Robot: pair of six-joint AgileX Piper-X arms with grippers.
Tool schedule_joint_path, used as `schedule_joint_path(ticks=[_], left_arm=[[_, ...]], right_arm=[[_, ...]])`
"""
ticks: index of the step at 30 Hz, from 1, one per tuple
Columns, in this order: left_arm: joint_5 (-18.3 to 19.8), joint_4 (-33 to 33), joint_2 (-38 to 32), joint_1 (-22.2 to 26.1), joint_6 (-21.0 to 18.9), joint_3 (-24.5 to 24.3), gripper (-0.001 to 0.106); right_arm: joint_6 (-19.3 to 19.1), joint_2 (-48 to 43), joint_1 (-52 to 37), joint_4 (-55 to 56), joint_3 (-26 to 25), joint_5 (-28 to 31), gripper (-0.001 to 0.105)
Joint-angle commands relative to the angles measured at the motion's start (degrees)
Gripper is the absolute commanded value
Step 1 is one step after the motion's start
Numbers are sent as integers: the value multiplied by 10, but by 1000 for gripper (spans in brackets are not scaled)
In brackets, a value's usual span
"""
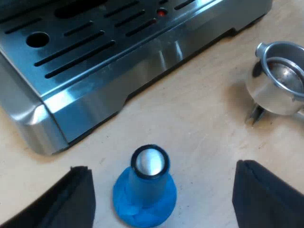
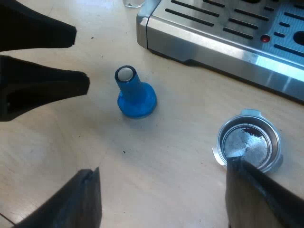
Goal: Grind coffee beans and then tamp
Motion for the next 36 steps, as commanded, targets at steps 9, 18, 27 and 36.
schedule_joint_path(ticks=[9,18,27,36], left_arm=[[-55,-72,109,-51,-3,-1,63],[-57,-147,179,-51,-10,-1,63],[-73,-206,241,-51,-10,-1,63],[-73,-206,282,-51,-10,-1,63]], right_arm=[[-11,-5,0,-1,-5,5,59],[-11,-5,0,-1,-5,5,59],[-11,-5,0,-1,-5,5,59],[-11,-5,0,-1,-5,5,59]])
